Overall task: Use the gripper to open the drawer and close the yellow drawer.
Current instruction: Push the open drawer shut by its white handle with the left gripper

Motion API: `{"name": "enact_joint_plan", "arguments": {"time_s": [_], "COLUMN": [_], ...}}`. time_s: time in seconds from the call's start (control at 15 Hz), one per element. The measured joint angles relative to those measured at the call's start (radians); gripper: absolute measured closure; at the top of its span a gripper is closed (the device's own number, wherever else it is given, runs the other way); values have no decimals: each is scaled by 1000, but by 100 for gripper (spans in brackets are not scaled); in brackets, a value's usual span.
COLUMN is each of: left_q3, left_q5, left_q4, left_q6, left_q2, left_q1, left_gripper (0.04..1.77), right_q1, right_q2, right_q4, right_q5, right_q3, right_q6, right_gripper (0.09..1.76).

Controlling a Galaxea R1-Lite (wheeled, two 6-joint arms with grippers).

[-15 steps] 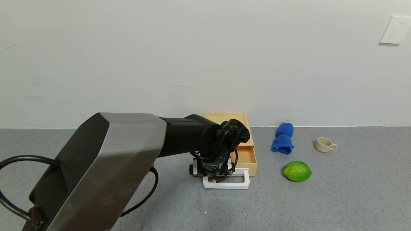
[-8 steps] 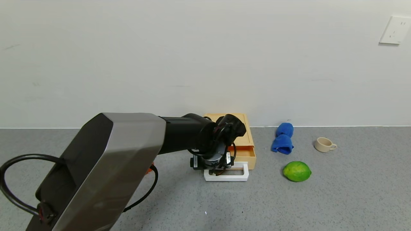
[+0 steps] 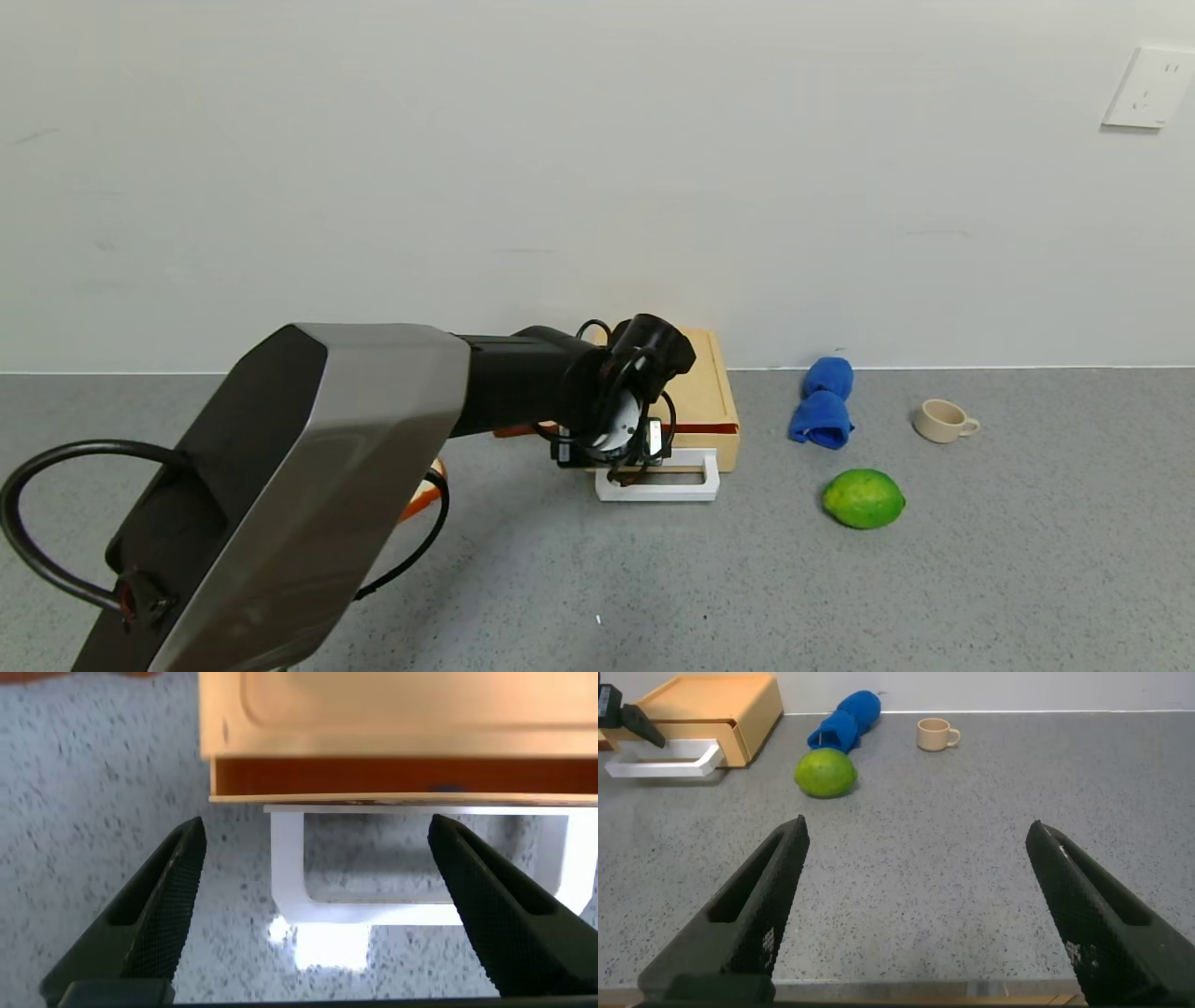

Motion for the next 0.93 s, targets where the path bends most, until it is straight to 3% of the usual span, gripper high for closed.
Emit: {"name": "enact_joint_plan", "arguments": {"time_s": [0.93], "left_q3": [-1], "left_q5": [0], "left_q4": [-54], "left_q6": [48], "left_q2": [13], "left_q1": [26], "left_gripper": [9], "right_q1": [0], "right_q2": [0], "right_q4": [0], "right_q5": [0], "right_q3": [0], "right_q6": [0], "right_gripper": [14]}}
